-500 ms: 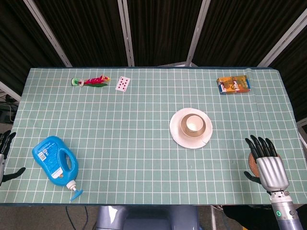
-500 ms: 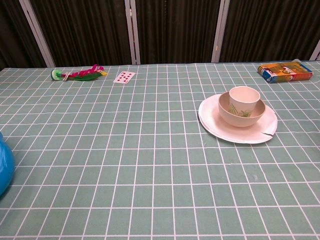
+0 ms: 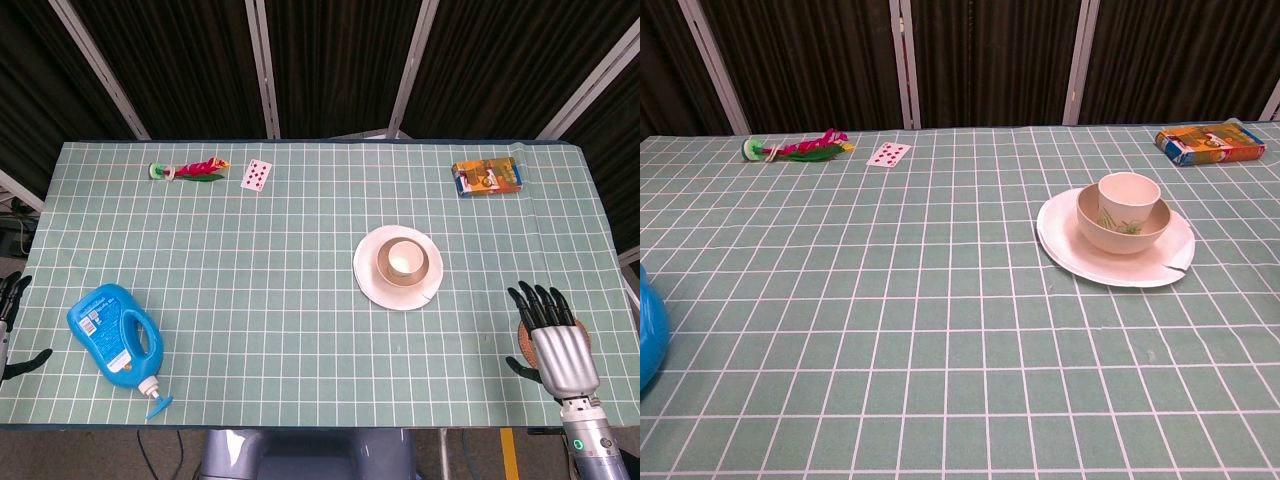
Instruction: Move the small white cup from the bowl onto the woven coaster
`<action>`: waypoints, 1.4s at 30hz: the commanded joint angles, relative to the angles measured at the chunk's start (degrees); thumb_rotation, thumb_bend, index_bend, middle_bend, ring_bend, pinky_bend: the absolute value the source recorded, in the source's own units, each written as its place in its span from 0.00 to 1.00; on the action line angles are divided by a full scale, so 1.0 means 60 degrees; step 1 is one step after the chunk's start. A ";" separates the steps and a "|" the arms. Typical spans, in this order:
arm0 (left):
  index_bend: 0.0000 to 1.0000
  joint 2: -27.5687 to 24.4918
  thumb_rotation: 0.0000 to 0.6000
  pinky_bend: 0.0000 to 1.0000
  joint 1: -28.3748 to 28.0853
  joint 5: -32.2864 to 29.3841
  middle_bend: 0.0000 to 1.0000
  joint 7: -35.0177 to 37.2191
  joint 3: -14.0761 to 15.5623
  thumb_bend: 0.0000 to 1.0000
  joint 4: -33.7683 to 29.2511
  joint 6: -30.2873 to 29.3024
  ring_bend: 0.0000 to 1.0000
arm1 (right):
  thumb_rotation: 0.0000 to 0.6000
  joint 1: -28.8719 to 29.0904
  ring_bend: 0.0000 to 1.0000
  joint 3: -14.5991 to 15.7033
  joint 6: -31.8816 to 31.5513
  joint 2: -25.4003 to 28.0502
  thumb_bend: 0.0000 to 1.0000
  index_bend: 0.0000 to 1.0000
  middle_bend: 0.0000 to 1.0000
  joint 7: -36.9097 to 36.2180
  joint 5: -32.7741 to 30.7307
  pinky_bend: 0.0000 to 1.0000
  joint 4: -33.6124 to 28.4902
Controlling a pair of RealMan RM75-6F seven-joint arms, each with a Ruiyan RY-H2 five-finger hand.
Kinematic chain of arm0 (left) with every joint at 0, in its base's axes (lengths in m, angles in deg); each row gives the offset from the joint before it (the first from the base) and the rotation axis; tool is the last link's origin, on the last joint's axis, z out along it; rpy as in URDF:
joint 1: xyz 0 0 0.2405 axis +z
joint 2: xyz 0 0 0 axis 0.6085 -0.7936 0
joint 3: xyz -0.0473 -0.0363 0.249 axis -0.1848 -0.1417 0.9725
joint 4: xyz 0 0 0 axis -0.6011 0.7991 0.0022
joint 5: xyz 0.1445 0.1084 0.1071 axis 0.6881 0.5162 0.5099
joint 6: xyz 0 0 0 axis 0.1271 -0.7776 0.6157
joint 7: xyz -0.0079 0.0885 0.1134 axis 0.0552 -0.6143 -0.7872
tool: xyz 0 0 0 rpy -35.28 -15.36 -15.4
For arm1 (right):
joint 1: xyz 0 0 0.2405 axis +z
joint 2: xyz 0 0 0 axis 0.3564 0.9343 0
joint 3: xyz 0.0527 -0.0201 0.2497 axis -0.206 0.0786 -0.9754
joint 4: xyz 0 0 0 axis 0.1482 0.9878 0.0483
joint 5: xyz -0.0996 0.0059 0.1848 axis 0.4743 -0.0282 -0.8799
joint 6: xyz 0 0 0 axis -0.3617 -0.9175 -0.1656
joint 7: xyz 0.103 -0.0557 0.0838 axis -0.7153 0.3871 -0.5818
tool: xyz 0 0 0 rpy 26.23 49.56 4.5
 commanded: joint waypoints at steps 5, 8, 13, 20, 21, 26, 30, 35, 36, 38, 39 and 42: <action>0.00 -0.0044 1.00 0.00 0.0024 -0.0029 0.00 0.0112 -0.0023 0.00 -0.0003 -0.0033 0.00 | 1.00 0.0600 0.00 -0.0382 0.0401 -0.0515 0.06 0.00 0.00 0.0107 0.0094 0.00 0.0020; 0.00 -0.0073 1.00 0.00 0.0049 -0.0011 0.00 0.0171 -0.0024 0.00 -0.0018 -0.0078 0.00 | 1.00 0.1142 0.00 -0.0785 0.0863 -0.0946 0.08 0.08 0.00 0.0667 -0.0136 0.00 -0.0017; 0.00 -0.0097 1.00 0.00 0.0041 -0.0008 0.00 0.0265 -0.0024 0.00 0.0006 -0.0046 0.00 | 1.00 0.2087 0.00 -0.1458 0.1657 -0.1976 0.13 0.30 0.03 0.1309 -0.0771 0.00 0.0430; 0.00 -0.0122 1.00 0.00 0.0019 -0.0059 0.00 0.0428 -0.0050 0.00 0.0061 0.0022 0.00 | 1.00 0.2936 0.00 -0.1982 0.2536 -0.2907 0.17 0.38 0.06 0.2072 -0.1909 0.00 0.1132; 0.00 -0.0127 1.00 0.00 0.0013 -0.0072 0.00 0.0450 -0.0053 0.00 0.0066 0.0040 0.00 | 1.00 0.3029 0.00 -0.2049 0.2601 -0.3014 0.18 0.40 0.06 0.2113 -0.2039 0.00 0.1206; 0.00 -0.0147 1.00 0.00 -0.0002 -0.0083 0.00 0.0512 -0.0057 0.00 0.0071 0.0081 0.00 | 1.00 0.3383 0.00 -0.2286 0.2727 -0.3389 0.21 0.45 0.10 0.2193 -0.2431 0.00 0.1560; 0.00 -0.0161 1.00 0.00 -0.0008 -0.0075 0.00 0.0572 -0.0051 0.00 0.0075 0.0105 0.00 | 1.00 0.3623 0.00 -0.2410 0.2900 -0.3600 0.22 0.46 0.11 0.2346 -0.2813 0.00 0.1944; 0.00 -0.0180 1.00 0.00 -0.0021 -0.0083 0.00 0.0624 -0.0054 0.00 0.0079 0.0137 0.00 | 1.00 0.3816 0.00 -0.2406 0.3091 -0.3860 0.22 0.46 0.11 0.2366 -0.3221 0.00 0.2330; 0.00 -0.0182 1.00 0.00 -0.0021 -0.0088 0.00 0.0631 -0.0057 0.00 0.0080 0.0136 0.00 | 1.00 0.3838 0.00 -0.2395 0.3111 -0.3894 0.22 0.46 0.11 0.2356 -0.3252 0.00 0.2380; 0.00 -0.0191 1.00 0.00 -0.0020 -0.0098 0.00 0.0650 -0.0065 0.00 0.0076 0.0134 0.00 | 1.00 0.3893 0.00 -0.2364 0.3152 -0.3978 0.22 0.46 0.11 0.2333 -0.3311 0.00 0.2509; 0.00 -0.0195 1.00 0.00 -0.0018 -0.0104 0.00 0.0662 -0.0068 0.00 0.0074 0.0131 0.00 | 1.00 0.3926 0.00 -0.2351 0.3172 -0.4031 0.22 0.46 0.11 0.2309 -0.3341 0.00 0.2586; 0.00 -0.0210 1.00 0.00 -0.0019 -0.0117 0.00 0.0695 -0.0073 0.00 0.0073 0.0138 0.00 | 1.00 0.4029 0.00 -0.2318 0.3247 -0.4192 0.24 0.47 0.11 0.2238 -0.3439 0.00 0.2819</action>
